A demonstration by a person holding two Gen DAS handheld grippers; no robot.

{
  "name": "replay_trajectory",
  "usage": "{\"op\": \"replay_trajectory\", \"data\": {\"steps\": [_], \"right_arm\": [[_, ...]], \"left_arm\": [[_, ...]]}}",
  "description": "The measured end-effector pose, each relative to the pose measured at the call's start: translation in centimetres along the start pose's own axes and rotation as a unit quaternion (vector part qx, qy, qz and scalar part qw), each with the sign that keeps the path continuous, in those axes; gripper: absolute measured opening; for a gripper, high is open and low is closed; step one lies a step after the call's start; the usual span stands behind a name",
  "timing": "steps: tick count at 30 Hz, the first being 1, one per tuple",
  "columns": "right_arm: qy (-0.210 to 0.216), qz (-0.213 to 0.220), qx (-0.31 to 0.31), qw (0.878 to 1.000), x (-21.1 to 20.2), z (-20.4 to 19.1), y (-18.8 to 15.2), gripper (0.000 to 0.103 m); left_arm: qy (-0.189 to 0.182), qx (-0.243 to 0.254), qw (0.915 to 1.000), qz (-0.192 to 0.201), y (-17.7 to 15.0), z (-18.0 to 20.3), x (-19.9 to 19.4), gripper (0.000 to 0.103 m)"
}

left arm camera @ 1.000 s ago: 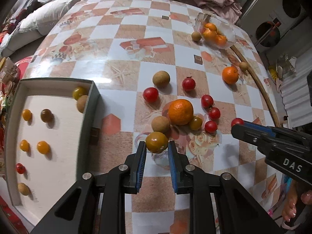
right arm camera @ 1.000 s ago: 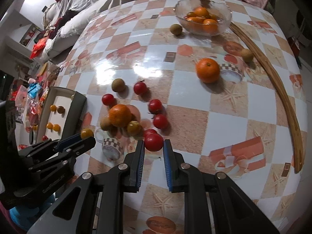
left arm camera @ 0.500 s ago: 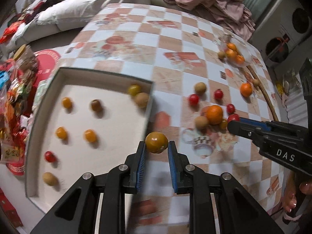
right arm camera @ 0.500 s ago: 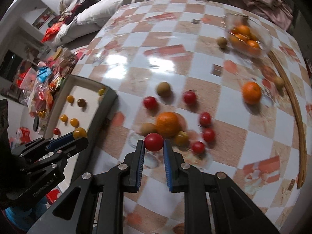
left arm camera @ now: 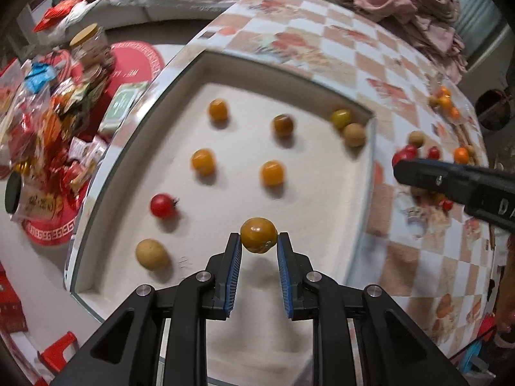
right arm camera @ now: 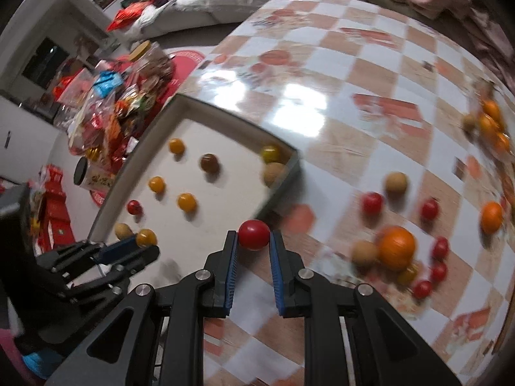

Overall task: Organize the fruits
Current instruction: 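Carry both tomatoes into the white tray and open both tools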

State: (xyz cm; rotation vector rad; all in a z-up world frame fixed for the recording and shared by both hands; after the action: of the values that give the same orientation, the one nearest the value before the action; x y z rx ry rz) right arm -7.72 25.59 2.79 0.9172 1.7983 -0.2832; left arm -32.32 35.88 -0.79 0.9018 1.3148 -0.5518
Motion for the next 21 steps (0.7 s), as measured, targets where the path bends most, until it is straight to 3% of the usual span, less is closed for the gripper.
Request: {"op": "replay_trajectory", "data": {"steps": [13, 21], "right_arm": [[-0.013, -0.048, -0.037, 0.998, 6.3, -2.5, 2.4, 0.021], [-0.034, -0.065, -0.051, 0.996, 8.4, -2.6, 2.0, 0.022]], "left_arm": [[0.008, -0.01, 0.9998, -0.015, -0.7, -1.6, 2.4, 0.024], [0.015, 0.015, 0.9996, -0.019, -0.7, -1.2, 2.7, 0.029]]}}
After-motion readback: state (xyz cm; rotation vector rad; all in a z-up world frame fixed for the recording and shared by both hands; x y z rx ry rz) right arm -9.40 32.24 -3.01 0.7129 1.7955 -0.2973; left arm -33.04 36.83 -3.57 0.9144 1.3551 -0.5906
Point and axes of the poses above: each gripper's, at about its wrist camera, not at the fingertips, and x roughly the way its jaws point, z to its right, y to its top, the point moved 6 cm from there along x, roughly the way its jaws point, and after that the axes turned 6 degrees about y, right-handed, at the moved point
